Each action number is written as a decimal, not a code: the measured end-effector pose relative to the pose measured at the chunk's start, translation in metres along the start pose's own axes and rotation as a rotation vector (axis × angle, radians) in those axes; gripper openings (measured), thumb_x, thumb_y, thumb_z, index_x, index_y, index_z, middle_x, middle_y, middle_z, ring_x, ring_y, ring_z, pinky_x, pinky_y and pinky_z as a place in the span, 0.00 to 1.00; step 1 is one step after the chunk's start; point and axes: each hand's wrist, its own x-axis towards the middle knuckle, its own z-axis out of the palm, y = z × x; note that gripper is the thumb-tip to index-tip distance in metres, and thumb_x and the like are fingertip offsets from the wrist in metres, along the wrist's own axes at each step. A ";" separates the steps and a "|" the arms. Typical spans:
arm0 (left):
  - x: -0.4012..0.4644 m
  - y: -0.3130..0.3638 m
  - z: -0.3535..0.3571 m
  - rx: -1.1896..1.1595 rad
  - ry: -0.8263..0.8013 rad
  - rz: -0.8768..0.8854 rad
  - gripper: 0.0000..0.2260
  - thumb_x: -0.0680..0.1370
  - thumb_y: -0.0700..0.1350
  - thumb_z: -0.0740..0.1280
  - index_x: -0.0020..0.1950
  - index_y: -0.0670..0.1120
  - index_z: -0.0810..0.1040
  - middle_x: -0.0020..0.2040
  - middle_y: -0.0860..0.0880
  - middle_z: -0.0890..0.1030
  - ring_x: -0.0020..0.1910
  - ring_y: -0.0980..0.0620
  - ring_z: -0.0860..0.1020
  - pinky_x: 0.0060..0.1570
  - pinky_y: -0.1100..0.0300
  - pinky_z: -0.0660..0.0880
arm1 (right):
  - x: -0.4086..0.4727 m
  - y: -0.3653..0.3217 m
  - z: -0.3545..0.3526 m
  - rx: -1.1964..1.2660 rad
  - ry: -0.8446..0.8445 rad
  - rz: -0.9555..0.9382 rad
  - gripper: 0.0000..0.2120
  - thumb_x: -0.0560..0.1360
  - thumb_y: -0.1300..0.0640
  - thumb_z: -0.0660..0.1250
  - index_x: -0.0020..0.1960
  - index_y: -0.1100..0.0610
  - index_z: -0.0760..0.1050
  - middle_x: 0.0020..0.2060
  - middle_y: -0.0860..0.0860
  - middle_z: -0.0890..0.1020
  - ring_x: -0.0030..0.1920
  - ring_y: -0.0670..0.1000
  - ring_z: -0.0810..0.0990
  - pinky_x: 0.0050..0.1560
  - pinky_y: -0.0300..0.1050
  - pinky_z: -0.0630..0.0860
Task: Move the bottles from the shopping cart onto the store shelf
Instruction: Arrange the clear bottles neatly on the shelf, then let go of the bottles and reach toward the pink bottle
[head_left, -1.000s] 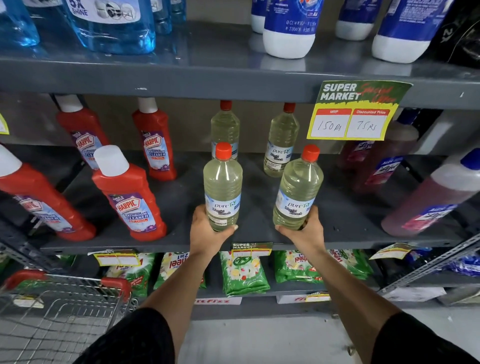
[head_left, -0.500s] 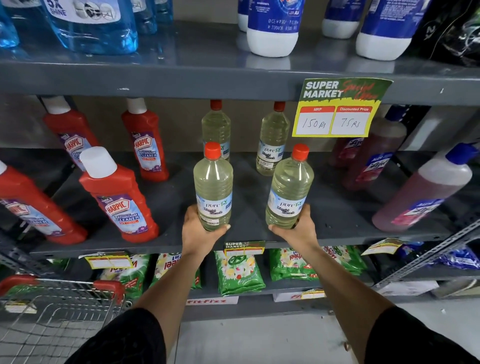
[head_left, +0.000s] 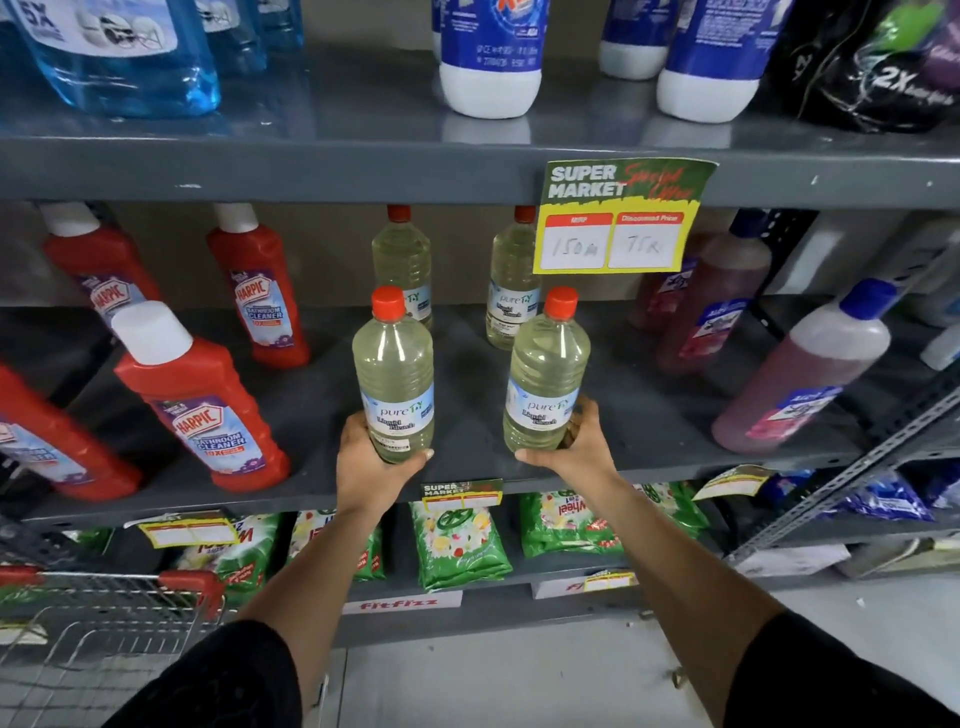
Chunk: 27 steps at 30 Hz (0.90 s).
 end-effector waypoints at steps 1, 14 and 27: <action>0.000 0.001 0.000 0.002 -0.003 0.010 0.35 0.58 0.46 0.82 0.60 0.43 0.70 0.58 0.44 0.77 0.56 0.46 0.78 0.53 0.55 0.74 | -0.001 0.000 -0.006 0.037 0.002 0.013 0.50 0.56 0.66 0.83 0.70 0.49 0.60 0.63 0.49 0.77 0.63 0.49 0.76 0.65 0.49 0.73; -0.062 0.044 0.031 0.040 0.175 0.165 0.20 0.63 0.40 0.80 0.45 0.39 0.71 0.45 0.43 0.73 0.45 0.44 0.72 0.47 0.49 0.72 | -0.036 0.011 -0.117 0.034 0.299 0.029 0.27 0.65 0.73 0.76 0.58 0.51 0.77 0.57 0.49 0.77 0.62 0.48 0.72 0.64 0.44 0.70; -0.067 0.051 0.060 0.205 -0.091 0.107 0.05 0.72 0.38 0.71 0.47 0.40 0.78 0.47 0.45 0.76 0.42 0.47 0.75 0.44 0.54 0.74 | -0.047 0.018 -0.121 -0.022 0.663 0.035 0.09 0.69 0.68 0.74 0.47 0.62 0.78 0.41 0.53 0.80 0.46 0.54 0.79 0.49 0.47 0.76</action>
